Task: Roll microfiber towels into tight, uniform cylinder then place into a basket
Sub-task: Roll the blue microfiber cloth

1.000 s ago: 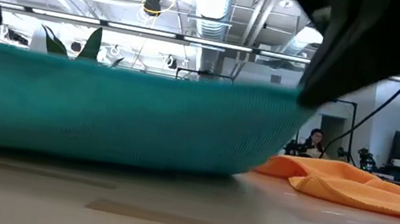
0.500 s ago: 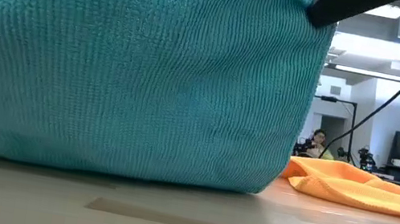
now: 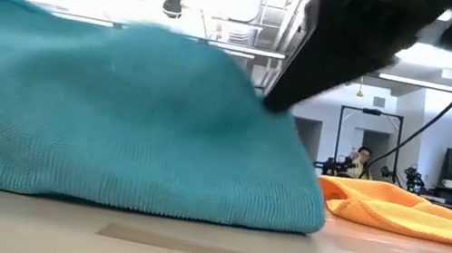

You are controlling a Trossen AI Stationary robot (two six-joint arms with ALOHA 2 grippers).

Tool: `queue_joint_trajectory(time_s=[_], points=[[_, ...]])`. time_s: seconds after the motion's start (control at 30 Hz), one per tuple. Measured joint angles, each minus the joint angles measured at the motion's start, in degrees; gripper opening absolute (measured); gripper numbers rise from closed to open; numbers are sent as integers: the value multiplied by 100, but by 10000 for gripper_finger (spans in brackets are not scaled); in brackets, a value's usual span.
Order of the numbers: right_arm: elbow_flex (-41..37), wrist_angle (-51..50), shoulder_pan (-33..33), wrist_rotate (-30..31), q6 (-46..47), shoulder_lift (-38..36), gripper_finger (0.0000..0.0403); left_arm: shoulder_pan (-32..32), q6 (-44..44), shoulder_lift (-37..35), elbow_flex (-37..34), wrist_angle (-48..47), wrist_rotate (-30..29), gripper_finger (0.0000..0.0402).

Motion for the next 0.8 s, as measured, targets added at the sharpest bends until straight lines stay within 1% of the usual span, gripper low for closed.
queue_joint_trajectory(time_s=[0.13, 0.2, 0.33, 0.5, 0.7, 0.8], points=[[-9, -119, -237, 43, 2, 207, 6, 88, -222, 2, -12, -154, -15, 11], [-9, -299, -330, 48, 4, 213, 8, 129, -273, 2, -70, -157, -16, 11], [-9, -349, -442, 84, 44, 188, 16, 181, -361, 4, -300, -143, -6, 11], [0, -297, -580, 202, 15, 133, 5, 213, -738, 11, -546, -192, 71, 11], [-4, -151, -834, 214, 8, 202, 16, 310, -908, 11, -633, -265, 54, 11], [-2, -118, -931, 211, 7, 202, 12, 434, -951, 11, -719, -240, 79, 11]])
